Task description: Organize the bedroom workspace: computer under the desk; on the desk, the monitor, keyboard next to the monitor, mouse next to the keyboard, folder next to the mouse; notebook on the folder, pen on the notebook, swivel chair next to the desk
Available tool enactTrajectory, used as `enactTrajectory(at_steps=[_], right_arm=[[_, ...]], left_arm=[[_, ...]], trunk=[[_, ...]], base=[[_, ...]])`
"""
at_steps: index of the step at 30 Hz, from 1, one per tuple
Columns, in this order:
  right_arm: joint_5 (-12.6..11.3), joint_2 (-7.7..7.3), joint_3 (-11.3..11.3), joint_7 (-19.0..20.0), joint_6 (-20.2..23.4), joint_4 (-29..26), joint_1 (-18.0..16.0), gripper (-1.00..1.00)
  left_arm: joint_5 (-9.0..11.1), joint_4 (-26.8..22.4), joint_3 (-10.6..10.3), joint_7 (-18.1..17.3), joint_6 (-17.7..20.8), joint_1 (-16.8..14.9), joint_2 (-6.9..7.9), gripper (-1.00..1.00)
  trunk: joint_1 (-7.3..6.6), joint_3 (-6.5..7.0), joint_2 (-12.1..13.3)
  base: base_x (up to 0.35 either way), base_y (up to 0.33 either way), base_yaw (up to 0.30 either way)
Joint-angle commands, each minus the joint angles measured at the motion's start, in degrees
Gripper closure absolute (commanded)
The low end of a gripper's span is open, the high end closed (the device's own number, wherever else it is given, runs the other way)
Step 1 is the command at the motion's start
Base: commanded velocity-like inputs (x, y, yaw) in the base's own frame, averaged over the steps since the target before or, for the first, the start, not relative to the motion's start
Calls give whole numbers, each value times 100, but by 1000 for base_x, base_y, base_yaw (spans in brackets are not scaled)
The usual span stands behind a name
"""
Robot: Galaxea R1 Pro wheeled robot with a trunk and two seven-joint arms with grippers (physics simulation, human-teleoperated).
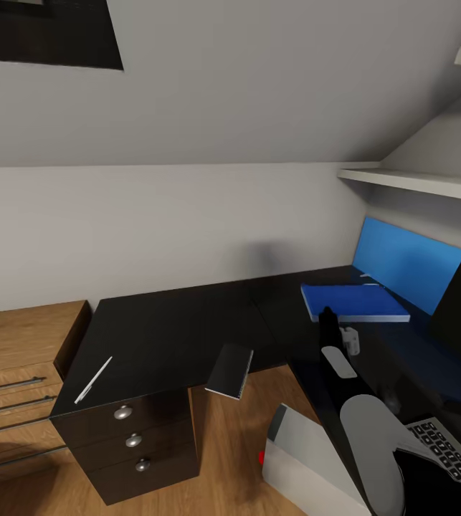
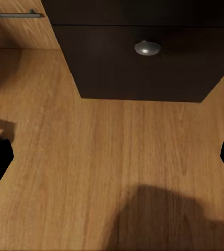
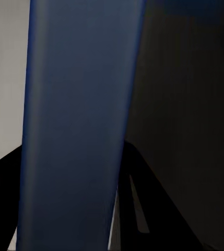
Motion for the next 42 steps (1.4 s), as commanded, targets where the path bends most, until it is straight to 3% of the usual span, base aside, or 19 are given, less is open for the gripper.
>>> enactTrajectory(at_steps=[1,7,42], right_arm=[[-65,5,-27,129,-2,8,-5,100],[-67,12,-27,373,3,22,-2,100],[-74,-84,-27,201,131,31,7,100]], left_arm=[[22,2,-6,10,-14,-3,-1,-100],[23,-1,-11,10,19,-3,-1,-100],[14,-1,-11,36,15,-3,-18,-100]], trunk=[[23,-25,-45],[155,-132,-286],[923,-761,-1690]], base=[[0,0,0],[0,0,0],[-24,0,0]])
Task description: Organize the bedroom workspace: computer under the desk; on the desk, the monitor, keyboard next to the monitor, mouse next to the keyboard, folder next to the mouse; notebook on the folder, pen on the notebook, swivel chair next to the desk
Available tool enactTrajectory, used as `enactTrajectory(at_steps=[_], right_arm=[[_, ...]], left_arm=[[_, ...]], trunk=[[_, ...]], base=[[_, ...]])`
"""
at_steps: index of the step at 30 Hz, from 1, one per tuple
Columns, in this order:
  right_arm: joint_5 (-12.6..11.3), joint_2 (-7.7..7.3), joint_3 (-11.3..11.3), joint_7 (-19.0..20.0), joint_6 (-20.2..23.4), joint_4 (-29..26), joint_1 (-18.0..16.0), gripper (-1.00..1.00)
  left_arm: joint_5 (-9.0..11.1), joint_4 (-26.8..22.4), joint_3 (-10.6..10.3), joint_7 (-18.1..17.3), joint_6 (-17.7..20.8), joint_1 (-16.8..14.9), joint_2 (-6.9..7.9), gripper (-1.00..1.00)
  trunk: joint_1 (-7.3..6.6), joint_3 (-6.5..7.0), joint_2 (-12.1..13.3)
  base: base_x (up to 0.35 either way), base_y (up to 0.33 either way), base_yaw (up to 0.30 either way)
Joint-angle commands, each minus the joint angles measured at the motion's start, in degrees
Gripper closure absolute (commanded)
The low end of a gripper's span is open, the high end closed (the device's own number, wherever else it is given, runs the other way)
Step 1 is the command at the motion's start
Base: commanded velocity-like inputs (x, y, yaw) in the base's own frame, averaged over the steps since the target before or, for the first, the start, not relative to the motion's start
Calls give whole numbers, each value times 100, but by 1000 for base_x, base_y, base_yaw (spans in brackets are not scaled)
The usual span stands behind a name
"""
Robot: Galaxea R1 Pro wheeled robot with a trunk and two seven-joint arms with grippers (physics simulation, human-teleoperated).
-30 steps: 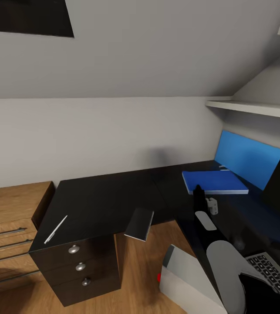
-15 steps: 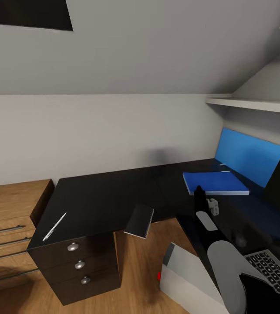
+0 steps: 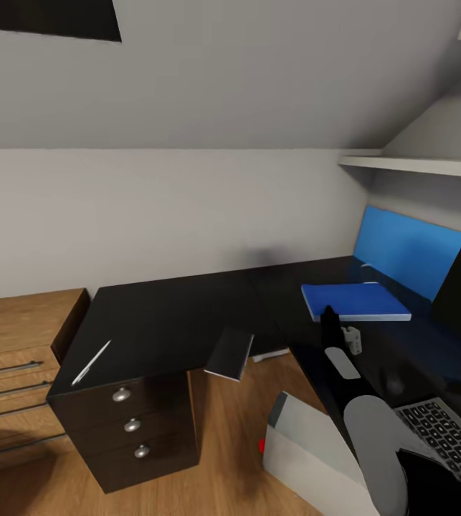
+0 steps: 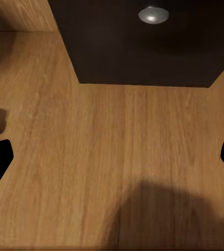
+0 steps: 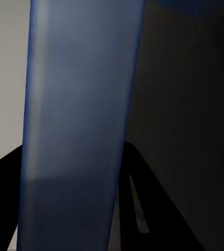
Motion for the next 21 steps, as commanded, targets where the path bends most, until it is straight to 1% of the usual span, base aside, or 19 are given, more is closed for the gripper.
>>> enactTrajectory(at_steps=[1,4,7,9,12,16,21], right_arm=[[-58,-4,-18,40,50,4,-5,100],[-58,-17,-18,-22,115,5,-5,100],[-58,-20,-18,-74,126,6,-5,100],[-51,-21,-18,-244,129,6,-5,100],[-51,-21,-18,-332,129,6,-5,100],[-50,-21,-18,-367,137,6,-5,100],[-46,-21,-10,-623,192,14,-5,100]], left_arm=[[21,2,-10,16,-17,-3,0,-100],[21,2,-10,16,-22,-3,0,-100],[21,1,-10,16,-25,-3,0,-100],[15,1,-5,10,-44,-3,-6,-100],[7,2,-7,-4,-55,-3,-56,-100],[4,2,-9,-8,-59,-3,-80,-100],[-1,2,-11,-10,-61,-3,-88,-100]], trunk=[[21,-24,-45],[86,-78,-165],[152,-132,-285],[152,-132,-285],[152,-132,-285],[152,-132,-285],[152,-132,-285]], base=[[-219,0,0],[-198,0,0],[-51,0,0],[-4,0,0],[-1,0,0],[0,0,0],[0,0,0]])
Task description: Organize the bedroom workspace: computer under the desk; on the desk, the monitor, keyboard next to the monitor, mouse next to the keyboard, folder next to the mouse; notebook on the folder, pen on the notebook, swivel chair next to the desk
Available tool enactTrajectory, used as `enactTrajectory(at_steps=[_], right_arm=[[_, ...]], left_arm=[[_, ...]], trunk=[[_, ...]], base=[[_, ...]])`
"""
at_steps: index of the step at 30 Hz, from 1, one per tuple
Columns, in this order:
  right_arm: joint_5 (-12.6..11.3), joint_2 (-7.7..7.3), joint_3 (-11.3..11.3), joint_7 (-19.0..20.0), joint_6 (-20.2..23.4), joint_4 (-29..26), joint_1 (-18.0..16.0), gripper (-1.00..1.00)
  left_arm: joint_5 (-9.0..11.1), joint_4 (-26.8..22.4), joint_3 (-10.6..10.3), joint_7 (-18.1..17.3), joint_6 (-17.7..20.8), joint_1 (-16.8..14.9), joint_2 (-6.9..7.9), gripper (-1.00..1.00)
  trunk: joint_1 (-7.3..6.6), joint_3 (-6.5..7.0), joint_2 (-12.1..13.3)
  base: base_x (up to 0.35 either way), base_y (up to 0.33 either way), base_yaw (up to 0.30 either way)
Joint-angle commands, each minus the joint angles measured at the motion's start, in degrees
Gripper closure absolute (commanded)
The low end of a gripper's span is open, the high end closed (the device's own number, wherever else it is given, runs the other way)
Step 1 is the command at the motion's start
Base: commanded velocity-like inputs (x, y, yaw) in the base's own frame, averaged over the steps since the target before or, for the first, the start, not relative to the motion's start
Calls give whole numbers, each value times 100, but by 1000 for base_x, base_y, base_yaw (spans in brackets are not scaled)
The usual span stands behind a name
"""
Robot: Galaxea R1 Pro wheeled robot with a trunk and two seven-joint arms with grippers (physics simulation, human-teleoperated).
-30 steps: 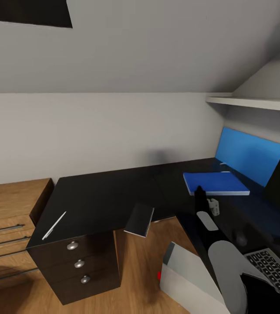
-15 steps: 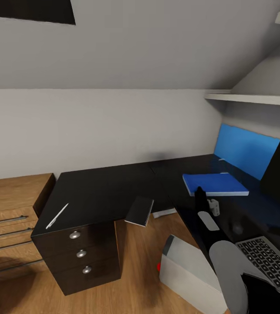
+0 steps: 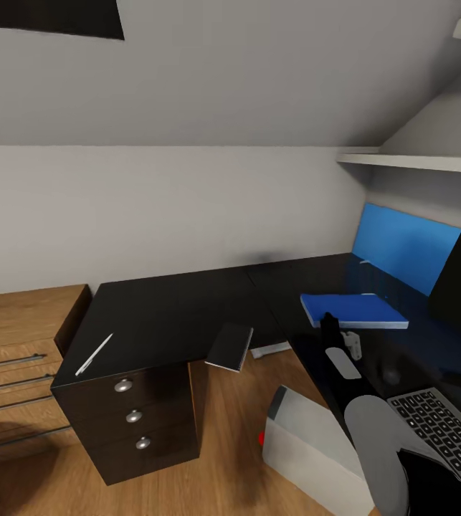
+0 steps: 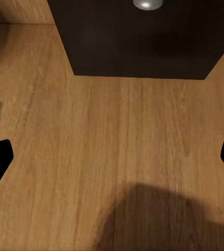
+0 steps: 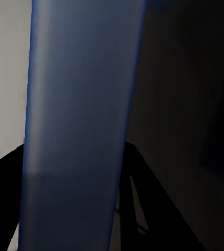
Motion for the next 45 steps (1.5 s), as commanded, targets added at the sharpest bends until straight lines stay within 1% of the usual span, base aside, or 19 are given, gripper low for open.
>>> enactTrajectory(at_steps=[1,7,13,18,21,35,45], right_arm=[[-57,4,-9,0,-8,-3,-4,100],[-54,4,-1,-35,-3,-2,-4,100],[-54,4,0,-39,-3,-2,-4,100],[-52,2,0,-47,-3,-2,-4,100],[-53,-35,-4,-48,-3,-1,-4,100],[-59,-58,-8,-50,-2,24,-4,100],[-60,-58,-9,-57,-3,24,-4,100]], left_arm=[[20,2,-12,17,-17,-3,1,-100],[22,2,-17,17,-17,-3,6,-100],[22,2,-18,23,-17,-3,8,-100],[22,2,-24,25,-17,-3,8,-100],[25,2,-19,32,-13,-3,8,-100],[31,2,-18,35,-8,-3,8,-100],[31,2,-18,35,-8,-3,8,-100]], trunk=[[0,-5,-3],[0,-5,-3],[0,-5,-3],[0,-5,-3],[0,-5,-3],[307,-257,-564],[307,-257,-564]], base=[[0,0,0],[7,0,0],[170,0,0],[55,0,0],[4,0,0],[0,0,0],[0,0,0]])
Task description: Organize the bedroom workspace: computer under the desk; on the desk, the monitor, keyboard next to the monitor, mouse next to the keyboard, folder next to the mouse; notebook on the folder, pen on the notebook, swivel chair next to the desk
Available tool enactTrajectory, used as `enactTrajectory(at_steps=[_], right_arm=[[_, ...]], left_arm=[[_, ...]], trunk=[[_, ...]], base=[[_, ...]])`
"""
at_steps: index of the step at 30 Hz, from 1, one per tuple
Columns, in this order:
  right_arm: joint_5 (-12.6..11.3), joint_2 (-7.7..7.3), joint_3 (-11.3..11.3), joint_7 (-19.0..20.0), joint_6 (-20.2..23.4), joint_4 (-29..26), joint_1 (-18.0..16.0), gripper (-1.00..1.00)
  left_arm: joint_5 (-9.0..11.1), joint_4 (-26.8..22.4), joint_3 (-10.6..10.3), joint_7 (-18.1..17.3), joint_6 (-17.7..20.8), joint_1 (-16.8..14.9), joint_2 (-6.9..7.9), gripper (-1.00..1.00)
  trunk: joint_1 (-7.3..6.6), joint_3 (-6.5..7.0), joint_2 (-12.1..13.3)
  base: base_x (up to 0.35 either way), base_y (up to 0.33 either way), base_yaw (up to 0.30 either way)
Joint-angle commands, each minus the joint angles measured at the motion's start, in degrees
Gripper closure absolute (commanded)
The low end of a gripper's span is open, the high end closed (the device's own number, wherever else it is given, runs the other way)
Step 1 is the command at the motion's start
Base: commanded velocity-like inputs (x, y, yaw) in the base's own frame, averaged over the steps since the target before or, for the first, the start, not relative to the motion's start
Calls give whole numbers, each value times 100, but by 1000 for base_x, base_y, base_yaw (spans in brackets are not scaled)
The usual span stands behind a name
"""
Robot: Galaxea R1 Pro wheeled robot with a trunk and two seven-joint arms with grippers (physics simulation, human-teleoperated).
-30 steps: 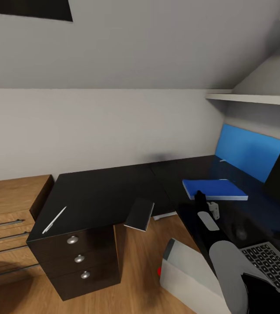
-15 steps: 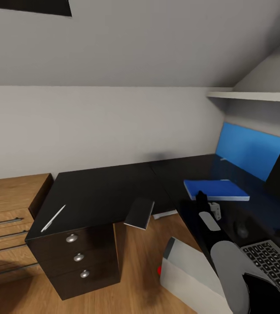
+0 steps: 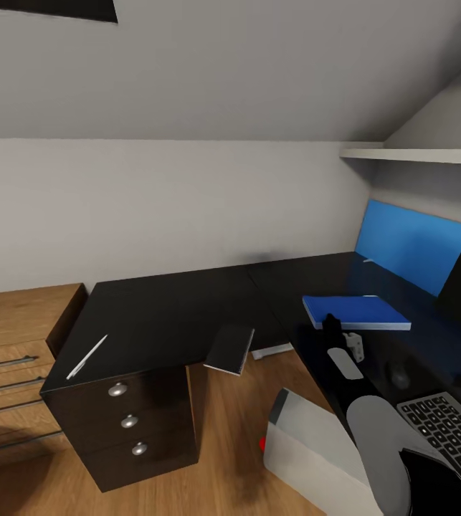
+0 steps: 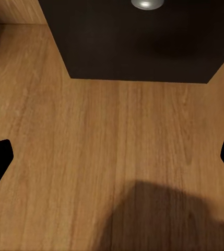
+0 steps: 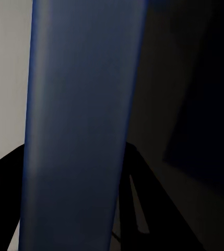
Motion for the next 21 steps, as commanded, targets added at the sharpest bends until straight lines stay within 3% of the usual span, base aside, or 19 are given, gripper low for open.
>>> enactTrajectory(at_steps=[1,21], right_arm=[[-59,3,-8,12,-11,-4,-3,100],[-59,3,-8,11,-11,-4,-3,100]], left_arm=[[20,2,-9,17,-17,-3,0,-100],[11,10,-19,-8,-17,-3,0,-100]], trunk=[[0,-5,-3],[0,-5,-3]], base=[[0,0,0],[-9,0,0]])
